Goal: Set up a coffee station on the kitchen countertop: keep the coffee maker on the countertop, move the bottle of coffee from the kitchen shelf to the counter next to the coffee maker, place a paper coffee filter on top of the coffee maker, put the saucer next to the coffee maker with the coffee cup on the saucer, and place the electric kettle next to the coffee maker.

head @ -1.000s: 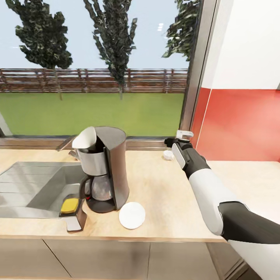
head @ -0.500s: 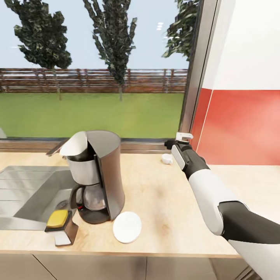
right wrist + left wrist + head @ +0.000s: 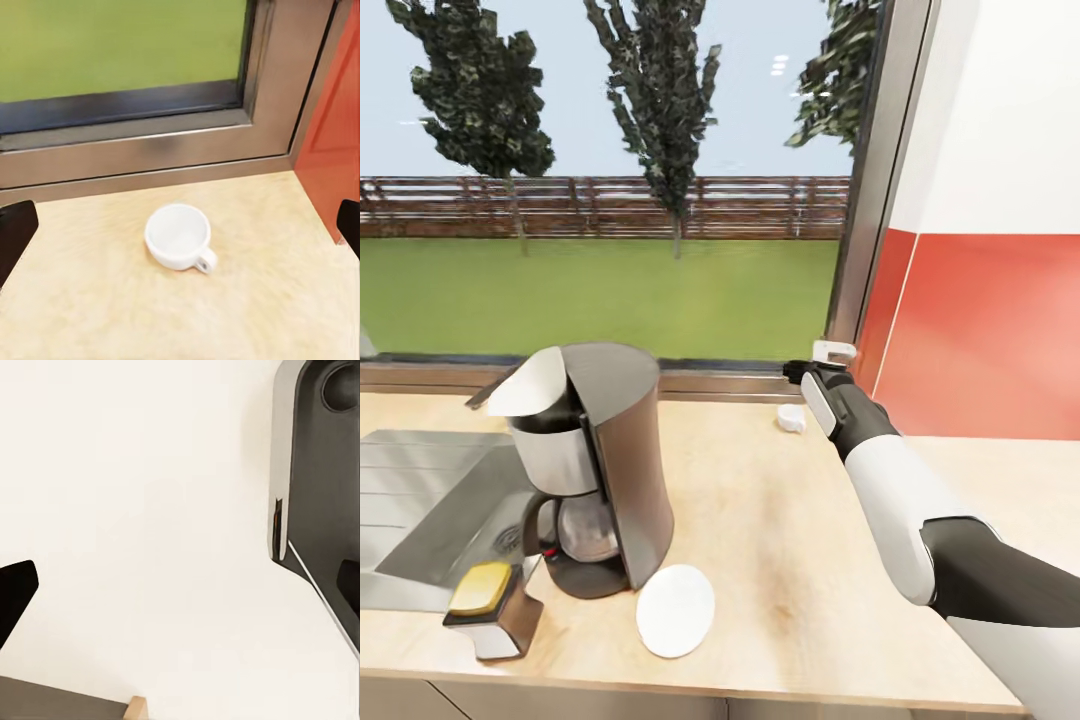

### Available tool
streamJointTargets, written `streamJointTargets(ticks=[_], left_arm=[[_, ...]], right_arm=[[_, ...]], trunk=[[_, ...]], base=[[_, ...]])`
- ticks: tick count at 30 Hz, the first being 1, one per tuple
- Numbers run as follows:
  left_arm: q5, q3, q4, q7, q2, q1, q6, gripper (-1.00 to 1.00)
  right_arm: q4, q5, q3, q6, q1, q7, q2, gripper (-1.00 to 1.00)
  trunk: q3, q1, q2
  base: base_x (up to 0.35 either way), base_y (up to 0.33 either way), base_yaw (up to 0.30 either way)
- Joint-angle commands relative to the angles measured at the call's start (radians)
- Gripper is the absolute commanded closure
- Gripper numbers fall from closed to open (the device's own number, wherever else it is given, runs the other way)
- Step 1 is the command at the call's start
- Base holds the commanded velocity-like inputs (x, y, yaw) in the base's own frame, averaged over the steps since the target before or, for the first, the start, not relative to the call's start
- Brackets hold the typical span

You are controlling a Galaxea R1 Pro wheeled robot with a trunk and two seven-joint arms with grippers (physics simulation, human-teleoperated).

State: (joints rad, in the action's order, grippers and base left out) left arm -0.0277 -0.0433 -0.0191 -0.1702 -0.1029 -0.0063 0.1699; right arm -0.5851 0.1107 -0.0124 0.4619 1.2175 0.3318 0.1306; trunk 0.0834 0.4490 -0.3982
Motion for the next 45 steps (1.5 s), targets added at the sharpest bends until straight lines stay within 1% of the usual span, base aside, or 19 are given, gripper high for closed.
streamJointTargets(ticks=[1, 8, 13, 21, 30, 39, 45], left_arm=[[-0.003, -0.004, -0.002, -0.005, 0.000, -0.001, 0.005, -1.00], [-0.003, -0.004, -0.003, -0.005, -0.001, 0.000, 0.005, -1.00], [-0.003, -0.004, -0.002, -0.005, -0.004, 0.013, 0.005, -1.00], [-0.003, -0.004, -0.001, -0.013, -0.003, 0.016, 0.005, -1.00], [-0.003, -0.004, -0.001, -0.021, -0.002, 0.017, 0.005, -1.00], [-0.003, -0.004, -0.001, -0.022, -0.002, 0.017, 0.005, -1.00], [-0.003, -0.004, -0.001, -0.021, -0.006, 0.018, 0.004, -1.00]], right_arm=[[-0.001, 0.010, -0.001, 0.003, 0.000, 0.007, 0.000, -1.00], [-0.001, 0.010, -0.001, 0.003, 0.000, 0.007, -0.001, -1.00], [-0.001, 0.010, -0.001, 0.003, 0.000, 0.007, -0.001, -1.00], [-0.002, 0.009, -0.001, 0.002, -0.004, 0.007, -0.002, -1.00], [-0.002, 0.009, -0.001, 0.002, -0.004, 0.007, -0.002, -1.00], [-0.002, 0.009, -0.001, 0.001, -0.006, 0.007, -0.002, -1.00], [-0.002, 0.010, -0.001, 0.002, -0.006, 0.009, -0.002, -1.00]], trunk=[[0.002, 0.001, -0.002], [0.002, 0.001, -0.002], [0.002, 0.001, -0.002], [0.002, 0.001, -0.002], [0.002, 0.001, -0.002], [0.002, 0.001, -0.002], [0.002, 0.001, -0.002]], base=[[0.230, -0.185, 0.197], [0.107, -0.077, 0.067], [0.031, -0.012, 0.006], [0.176, -0.121, 0.000], [0.024, -0.015, -0.003], [0.018, 0.000, -0.214], [0.212, 0.000, -0.097]])
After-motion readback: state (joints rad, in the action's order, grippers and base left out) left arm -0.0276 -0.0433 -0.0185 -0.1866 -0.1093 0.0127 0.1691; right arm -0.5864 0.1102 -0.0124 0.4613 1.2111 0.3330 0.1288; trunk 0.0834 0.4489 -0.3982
